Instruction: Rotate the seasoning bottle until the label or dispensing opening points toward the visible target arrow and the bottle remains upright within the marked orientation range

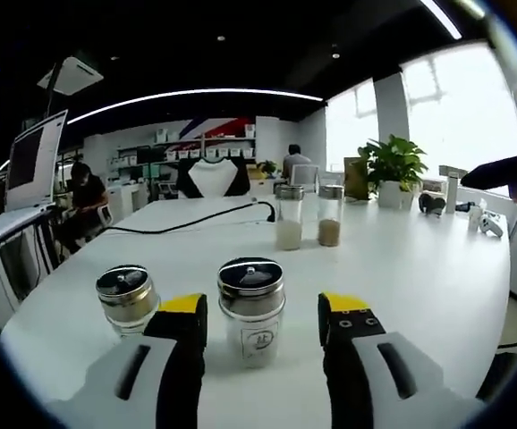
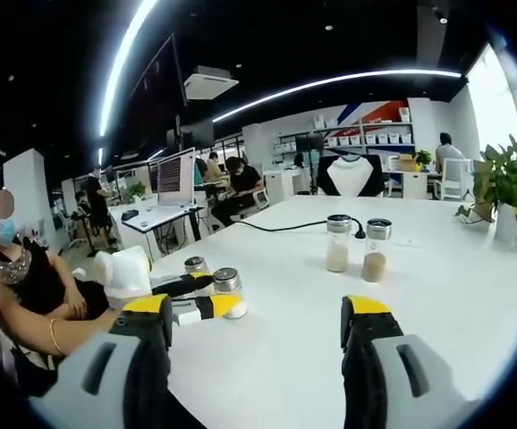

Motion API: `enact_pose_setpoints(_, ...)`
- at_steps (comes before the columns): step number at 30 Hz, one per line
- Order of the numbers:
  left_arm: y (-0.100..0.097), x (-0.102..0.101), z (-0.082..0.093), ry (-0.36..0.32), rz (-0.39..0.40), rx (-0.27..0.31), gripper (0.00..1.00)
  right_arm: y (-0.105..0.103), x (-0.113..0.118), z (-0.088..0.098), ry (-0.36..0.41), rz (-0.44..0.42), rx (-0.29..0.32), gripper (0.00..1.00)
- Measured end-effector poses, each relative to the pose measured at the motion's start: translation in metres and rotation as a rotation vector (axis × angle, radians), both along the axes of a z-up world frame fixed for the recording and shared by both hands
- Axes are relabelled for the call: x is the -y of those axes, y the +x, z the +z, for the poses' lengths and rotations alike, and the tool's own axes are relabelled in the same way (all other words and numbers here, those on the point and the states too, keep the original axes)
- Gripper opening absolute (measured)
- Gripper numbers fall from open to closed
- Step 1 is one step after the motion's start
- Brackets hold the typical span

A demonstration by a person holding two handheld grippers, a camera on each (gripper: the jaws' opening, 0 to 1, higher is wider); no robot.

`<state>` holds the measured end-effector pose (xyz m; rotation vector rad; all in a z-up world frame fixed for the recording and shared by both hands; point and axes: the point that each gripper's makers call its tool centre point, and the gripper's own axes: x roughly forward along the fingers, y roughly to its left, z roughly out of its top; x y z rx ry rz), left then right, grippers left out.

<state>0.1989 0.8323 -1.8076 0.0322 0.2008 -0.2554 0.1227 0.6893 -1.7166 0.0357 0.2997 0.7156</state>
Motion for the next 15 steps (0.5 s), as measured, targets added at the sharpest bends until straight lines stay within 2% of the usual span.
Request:
enact_pose_setpoints(2,-0.001,0.0,0.005,0.026,-0.005,0.006,0.6,0.0,0.001,0.001,0.0,-0.001,0.002,0.77)
enact_pose_setpoints(4,-0.003,-0.003,0.004,0.089,-0.006,-0.028,0.6,0.001,0.001,0.001,0.0,-0.004,0.006,0.77)
enact_pose_setpoints(5,-0.002,-0.004,0.007,0.093,-0.006,-0.027,0.61,0.001,0.002,0.001,0.0,-0.006,0.006,0.77)
enact_pose_setpoints(10,-0.006,0.001,0.031,0.055,-0.041,0.024,0.73,0.001,0.005,0.0,-0.001,-0.012,0.006,0.77)
enact_pose_setpoints(12,-0.007,0.006,0.034,0.035,-0.062,0.027,0.88,0.0,0.006,-0.001,0.003,-0.015,0.005,0.77)
enact_pose_setpoints(13,-0.008,0.013,0.039,-0.019,-0.088,0.039,0.98,0.0,0.006,-0.001,0.004,-0.016,0.005,0.77)
enact_pose_setpoints(15,-0.01,0.013,0.044,-0.035,-0.096,0.059,0.97,0.0,0.008,0.002,0.009,-0.026,0.019,0.76)
